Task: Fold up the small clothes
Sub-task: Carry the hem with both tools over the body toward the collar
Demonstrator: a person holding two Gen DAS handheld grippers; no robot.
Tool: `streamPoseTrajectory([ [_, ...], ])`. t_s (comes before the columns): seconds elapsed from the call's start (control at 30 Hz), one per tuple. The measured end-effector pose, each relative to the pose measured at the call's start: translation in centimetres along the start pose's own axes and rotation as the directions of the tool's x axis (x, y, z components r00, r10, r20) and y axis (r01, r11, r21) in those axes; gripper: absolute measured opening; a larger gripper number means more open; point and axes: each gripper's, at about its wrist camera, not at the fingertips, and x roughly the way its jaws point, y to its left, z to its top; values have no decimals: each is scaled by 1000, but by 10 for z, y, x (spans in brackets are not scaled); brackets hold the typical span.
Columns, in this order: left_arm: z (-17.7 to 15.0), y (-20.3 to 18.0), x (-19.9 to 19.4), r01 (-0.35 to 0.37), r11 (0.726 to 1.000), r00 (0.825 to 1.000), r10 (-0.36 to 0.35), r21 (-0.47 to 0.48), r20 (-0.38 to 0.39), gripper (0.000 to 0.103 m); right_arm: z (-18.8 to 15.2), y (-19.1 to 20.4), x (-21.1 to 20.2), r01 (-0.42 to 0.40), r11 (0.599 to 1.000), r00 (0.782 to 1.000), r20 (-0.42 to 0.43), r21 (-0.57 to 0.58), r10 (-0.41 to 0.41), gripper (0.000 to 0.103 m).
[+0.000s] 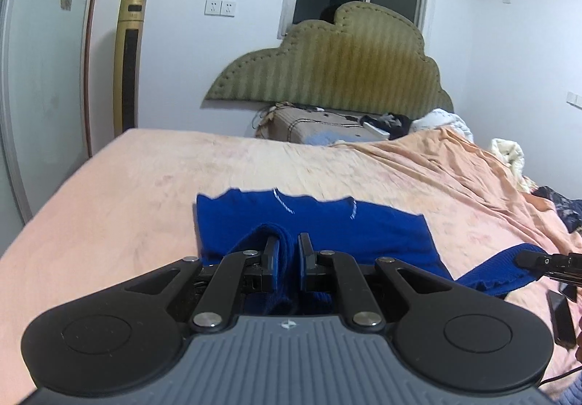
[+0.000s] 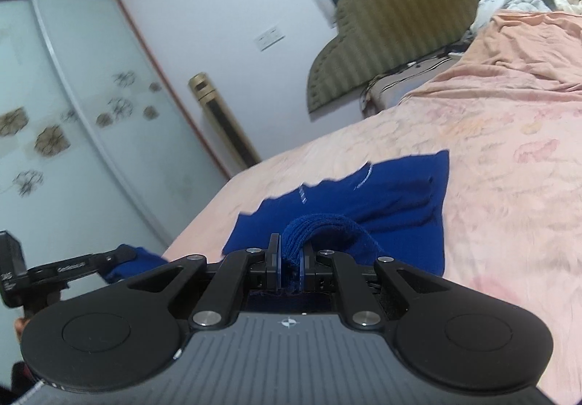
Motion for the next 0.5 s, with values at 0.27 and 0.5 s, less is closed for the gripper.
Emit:
streamPoseTrajectory([
  [0.27, 33, -6, 47, -37, 999, 999, 37, 10, -12, 10, 24, -6, 32, 60, 998, 997, 42, -13, -60, 12],
  [0.5, 53, -12, 82, -76, 996, 997, 76, 39, 6, 10, 44, -14, 67, 96, 995, 993, 72, -8, -96, 12],
])
